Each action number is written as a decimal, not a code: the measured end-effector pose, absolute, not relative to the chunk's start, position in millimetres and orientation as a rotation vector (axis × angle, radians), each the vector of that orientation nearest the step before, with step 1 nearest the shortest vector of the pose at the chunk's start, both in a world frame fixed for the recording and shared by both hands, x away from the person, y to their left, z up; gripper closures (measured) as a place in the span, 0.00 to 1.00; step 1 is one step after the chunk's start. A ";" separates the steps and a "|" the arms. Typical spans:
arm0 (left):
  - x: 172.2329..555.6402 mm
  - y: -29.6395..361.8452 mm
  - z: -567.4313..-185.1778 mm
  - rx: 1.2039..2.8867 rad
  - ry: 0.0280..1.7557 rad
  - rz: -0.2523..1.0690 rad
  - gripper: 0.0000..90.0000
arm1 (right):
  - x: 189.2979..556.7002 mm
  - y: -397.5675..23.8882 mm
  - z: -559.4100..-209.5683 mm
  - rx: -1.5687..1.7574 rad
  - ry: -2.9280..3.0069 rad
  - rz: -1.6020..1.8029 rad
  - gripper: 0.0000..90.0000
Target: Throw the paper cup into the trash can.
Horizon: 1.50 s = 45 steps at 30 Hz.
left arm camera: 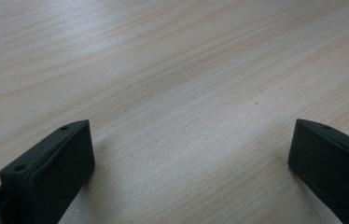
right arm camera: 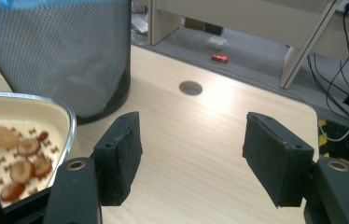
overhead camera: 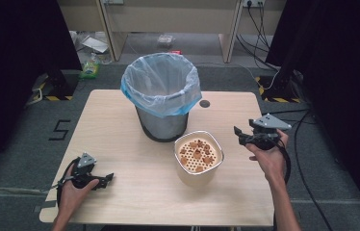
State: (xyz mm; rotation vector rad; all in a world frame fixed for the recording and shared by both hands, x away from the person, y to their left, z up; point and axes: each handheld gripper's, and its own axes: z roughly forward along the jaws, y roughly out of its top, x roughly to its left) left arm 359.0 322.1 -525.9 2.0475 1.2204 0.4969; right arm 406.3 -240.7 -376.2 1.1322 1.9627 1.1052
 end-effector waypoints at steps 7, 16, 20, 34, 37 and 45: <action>358.9 322.1 -525.9 2.048 1.219 0.497 0.00 | 397.6 -246.8 -401.2 1.164 1.967 1.074 0.41; 358.6 322.0 -526.0 2.045 1.221 0.498 0.00 | 389.1 -249.2 -434.3 1.207 2.000 1.025 0.41; 358.5 322.0 -525.9 2.045 1.221 0.498 0.00 | 385.9 -251.1 -443.0 1.226 2.005 1.013 0.40; 358.2 322.0 -525.8 2.047 1.219 0.499 0.00 | 379.3 -249.1 -486.7 1.296 2.130 0.911 0.38; 358.1 322.0 -525.9 2.048 1.218 0.501 0.00 | 379.5 -247.4 -490.4 1.307 2.150 0.903 0.38; 358.2 322.1 -525.9 2.048 1.218 0.500 0.00 | 379.3 -245.4 -494.7 1.311 2.173 0.881 0.36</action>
